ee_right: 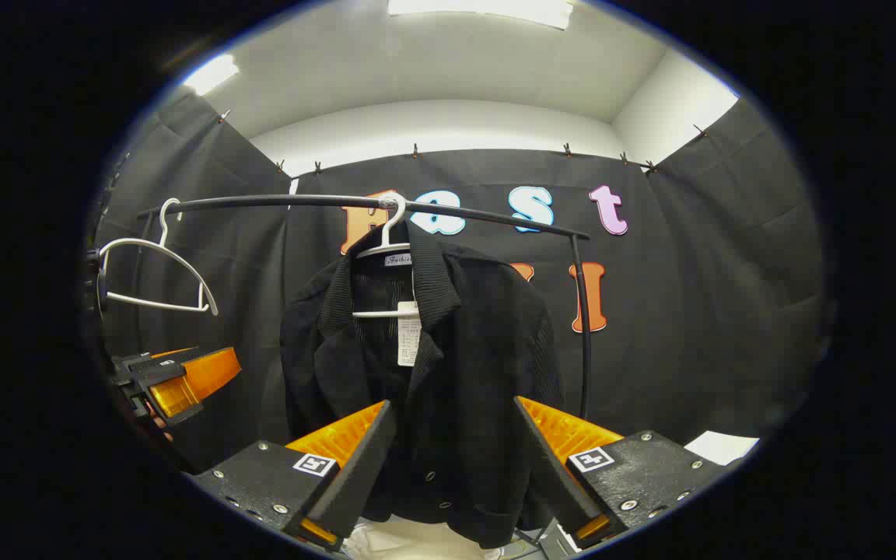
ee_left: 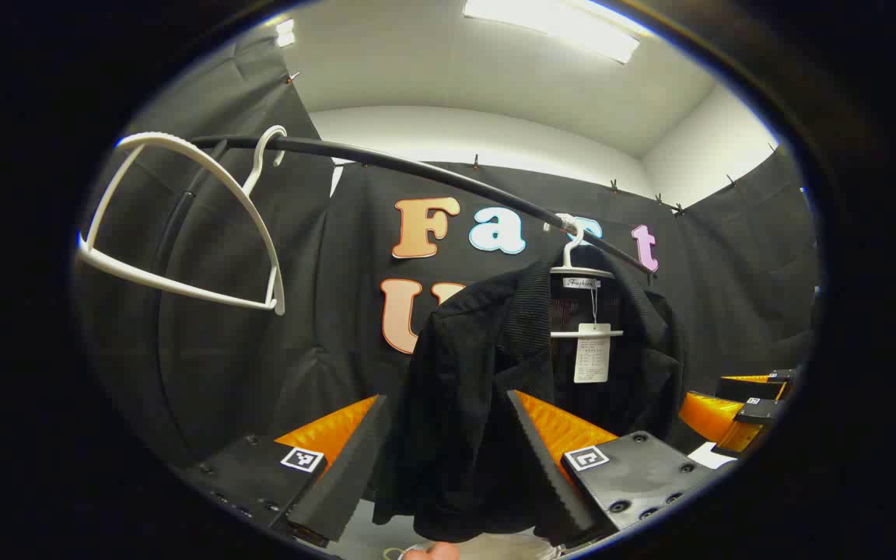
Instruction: Grasp the clothes on the hanger with both hands and then place them into the laundry hamper below.
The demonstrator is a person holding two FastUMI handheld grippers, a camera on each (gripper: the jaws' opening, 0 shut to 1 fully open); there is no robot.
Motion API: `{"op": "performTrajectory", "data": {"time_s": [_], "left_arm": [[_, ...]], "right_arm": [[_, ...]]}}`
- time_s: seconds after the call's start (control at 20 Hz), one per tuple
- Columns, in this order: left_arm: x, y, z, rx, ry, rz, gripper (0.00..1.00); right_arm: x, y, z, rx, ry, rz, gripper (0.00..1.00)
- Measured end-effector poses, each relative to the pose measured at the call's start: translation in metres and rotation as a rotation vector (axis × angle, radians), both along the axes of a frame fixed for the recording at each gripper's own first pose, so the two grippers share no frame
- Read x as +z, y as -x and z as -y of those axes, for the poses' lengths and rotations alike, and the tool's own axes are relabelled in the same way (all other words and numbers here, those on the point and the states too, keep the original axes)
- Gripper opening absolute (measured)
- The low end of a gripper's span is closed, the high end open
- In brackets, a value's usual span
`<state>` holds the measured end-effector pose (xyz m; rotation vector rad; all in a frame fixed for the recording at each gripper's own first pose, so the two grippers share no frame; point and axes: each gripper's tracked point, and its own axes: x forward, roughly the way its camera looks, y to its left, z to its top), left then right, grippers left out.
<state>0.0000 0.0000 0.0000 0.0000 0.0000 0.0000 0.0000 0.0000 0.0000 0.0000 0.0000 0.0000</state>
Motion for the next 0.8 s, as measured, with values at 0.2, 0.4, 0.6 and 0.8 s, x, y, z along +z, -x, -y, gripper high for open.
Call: {"op": "performTrajectory", "data": {"time_s": [0.2, 0.4, 0.6, 0.8], "left_arm": [[-0.0016, 0.0006, -0.0003, -0.003, 0.004, -0.006, 0.96], [0.0, -0.0002, -0.0043, 0.0, -0.009, -0.001, 0.93], [-0.0006, 0.0015, -0.0067, 0.004, -0.006, -0.004, 0.97], [-0.0024, 0.0022, -0.0075, 0.001, 0.006, -0.01, 0.96]], "right_arm": [[0.0012, 0.0012, -0.0007, 0.0, -0.003, 0.001, 0.93], [-0.0012, -0.0001, -0.0046, 0.012, 0.003, -0.006, 0.97], [-0.0022, 0.0, -0.0052, 0.013, 0.002, -0.016, 0.93], [0.001, -0.0002, -0.0031, 0.009, 0.001, -0.014, 0.97]]}}
